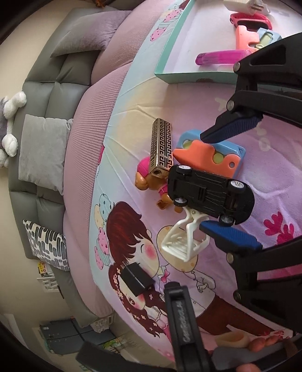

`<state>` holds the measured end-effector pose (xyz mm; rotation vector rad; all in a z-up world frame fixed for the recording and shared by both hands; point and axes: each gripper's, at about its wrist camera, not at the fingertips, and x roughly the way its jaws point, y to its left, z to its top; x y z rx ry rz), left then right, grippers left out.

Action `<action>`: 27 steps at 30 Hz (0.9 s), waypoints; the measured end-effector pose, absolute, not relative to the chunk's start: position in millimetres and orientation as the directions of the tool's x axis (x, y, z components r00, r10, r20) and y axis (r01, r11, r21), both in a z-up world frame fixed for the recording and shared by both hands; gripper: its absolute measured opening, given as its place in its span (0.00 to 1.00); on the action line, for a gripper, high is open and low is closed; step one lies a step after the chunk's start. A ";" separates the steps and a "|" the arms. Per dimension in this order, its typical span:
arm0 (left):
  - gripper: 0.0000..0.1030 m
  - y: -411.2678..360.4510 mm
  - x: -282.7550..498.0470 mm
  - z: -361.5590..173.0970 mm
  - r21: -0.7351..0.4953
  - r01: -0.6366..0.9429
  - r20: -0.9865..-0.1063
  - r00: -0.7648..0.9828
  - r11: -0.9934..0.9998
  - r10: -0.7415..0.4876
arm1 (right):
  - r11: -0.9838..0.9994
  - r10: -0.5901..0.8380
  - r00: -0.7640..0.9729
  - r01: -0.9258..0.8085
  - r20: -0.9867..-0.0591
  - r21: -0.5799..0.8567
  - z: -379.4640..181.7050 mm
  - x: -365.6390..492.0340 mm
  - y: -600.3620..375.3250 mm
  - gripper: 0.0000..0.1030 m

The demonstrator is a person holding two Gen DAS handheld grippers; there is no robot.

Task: Organize rigid objects
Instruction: 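Grasp the black charger with the left tool while the right tool grasps the black toy car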

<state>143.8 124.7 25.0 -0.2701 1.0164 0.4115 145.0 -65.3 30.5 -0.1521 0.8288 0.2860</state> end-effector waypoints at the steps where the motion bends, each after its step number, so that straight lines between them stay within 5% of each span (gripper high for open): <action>1: 0.96 124.8 146.7 27.0 -0.023 -0.435 -0.858 0.471 0.900 0.205 | 0.951 0.195 0.642 -0.307 -0.742 -0.016 31.1 145.2 -67.0 0.62; 6: 0.96 127.5 161.8 34.9 0.138 -0.374 -0.806 0.496 0.917 0.324 | 0.955 0.200 0.632 -0.297 -0.749 0.004 30.2 151.1 -74.1 0.50; 17: 0.94 128.3 205.0 14.9 0.141 -0.258 -0.830 0.495 0.956 0.256 | 0.958 0.227 0.619 -0.281 -0.751 0.058 30.9 156.1 -90.1 0.35; 23: 0.67 131.2 220.5 11.0 0.116 -0.225 -0.833 0.508 0.967 0.218 | 0.962 0.230 0.610 -0.260 -0.758 0.083 29.4 159.1 -97.8 0.35; 25: 0.50 128.5 218.9 12.5 0.111 -0.216 -0.831 0.515 0.970 0.210 | 0.961 0.236 0.606 -0.260 -0.759 0.092 29.8 159.5 -99.0 0.34; 27: 0.49 127.3 218.4 13.6 0.110 -0.219 -0.831 0.515 0.970 0.210 | 0.960 0.238 0.604 -0.263 -0.761 0.092 30.2 159.3 -99.0 0.34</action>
